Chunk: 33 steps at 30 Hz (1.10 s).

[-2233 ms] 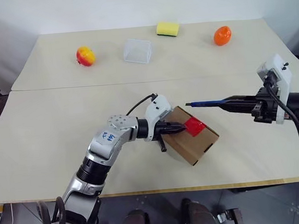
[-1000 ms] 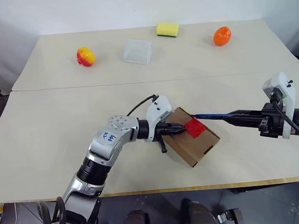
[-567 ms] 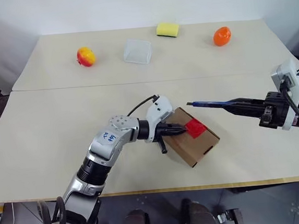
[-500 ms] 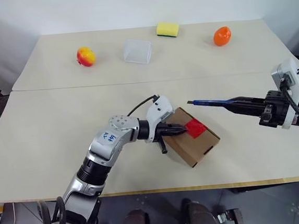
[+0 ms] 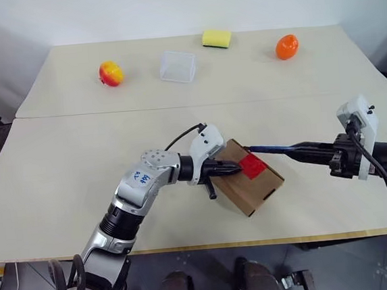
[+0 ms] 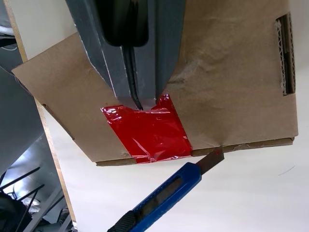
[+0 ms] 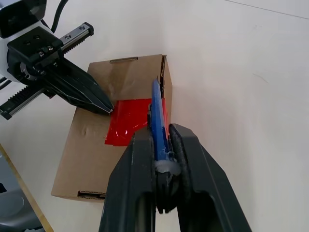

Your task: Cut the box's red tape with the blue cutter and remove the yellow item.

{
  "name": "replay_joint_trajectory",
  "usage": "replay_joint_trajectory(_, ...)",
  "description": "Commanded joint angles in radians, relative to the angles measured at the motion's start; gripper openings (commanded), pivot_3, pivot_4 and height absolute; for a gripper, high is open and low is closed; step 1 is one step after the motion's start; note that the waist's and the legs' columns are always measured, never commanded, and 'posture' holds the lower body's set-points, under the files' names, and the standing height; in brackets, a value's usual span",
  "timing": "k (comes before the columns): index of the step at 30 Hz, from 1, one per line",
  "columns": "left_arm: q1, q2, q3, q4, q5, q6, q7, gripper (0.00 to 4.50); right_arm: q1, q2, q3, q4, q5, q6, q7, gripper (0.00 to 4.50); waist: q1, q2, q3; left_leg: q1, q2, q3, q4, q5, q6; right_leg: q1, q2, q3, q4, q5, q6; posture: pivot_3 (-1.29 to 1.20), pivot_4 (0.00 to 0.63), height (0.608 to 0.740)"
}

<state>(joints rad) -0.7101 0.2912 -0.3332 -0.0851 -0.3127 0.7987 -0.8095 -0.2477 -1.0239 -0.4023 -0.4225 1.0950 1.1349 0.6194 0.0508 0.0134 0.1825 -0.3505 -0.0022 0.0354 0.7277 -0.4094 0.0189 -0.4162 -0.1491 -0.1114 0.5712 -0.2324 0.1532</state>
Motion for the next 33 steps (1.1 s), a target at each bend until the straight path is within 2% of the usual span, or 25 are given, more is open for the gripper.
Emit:
replay_joint_trajectory(1, 0.014, -0.001, -0.020, -0.008, 0.000, 0.012, -0.004, 0.00, 0.017, -0.020, -0.013, -0.022, -0.003, 0.013, 0.006, 0.15, 0.000, 0.000, 0.000, 0.000, 0.000, 0.000, 0.000, 0.000, 0.000, 0.000, 0.000, 0.000, 0.000, 0.000, 0.000, 0.00, 0.150, 0.740)
replay_joint_trajectory(8, 0.018, -0.003, -0.021, -0.009, 0.001, 0.013, -0.002, 0.00, 0.017, -0.048, -0.016, 0.007, -0.029, 0.032, -0.004, 0.15, 0.001, 0.000, 0.000, 0.000, 0.000, 0.000, 0.000, 0.000, 0.000, 0.000, 0.000, 0.000, 0.000, 0.000, 0.000, 0.00, 0.150, 0.740)
replay_joint_trajectory(16, 0.021, -0.005, -0.023, -0.012, -0.001, 0.017, -0.003, 0.00, 0.042, -0.065, -0.020, 0.030, -0.076, -0.026, 0.059, 0.15, 0.003, 0.000, 0.000, 0.000, 0.000, 0.000, 0.000, 0.000, 0.000, 0.000, 0.000, 0.000, 0.000, 0.000, 0.000, 0.00, 0.150, 0.740)
replay_joint_trajectory(26, 0.023, 0.002, -0.025, -0.017, -0.005, 0.031, -0.011, 0.00, 0.087, -0.050, -0.016, 0.057, -0.203, -0.215, 0.173, 0.15, 0.003, 0.000, 0.000, 0.000, 0.000, 0.000, 0.001, 0.000, 0.000, 0.001, 0.000, 0.000, 0.000, 0.000, 0.000, 0.00, 0.150, 0.740)
replay_joint_trajectory(33, 0.025, -0.001, -0.029, -0.022, -0.006, 0.039, -0.012, 0.00, 0.001, 0.012, -0.056, 0.072, -0.051, -0.076, 0.085, 0.15, 0.000, 0.000, 0.000, 0.000, 0.000, 0.000, 0.003, 0.000, 0.000, 0.001, 0.000, 0.000, 0.001, 0.000, 0.000, 0.00, 0.150, 0.740)
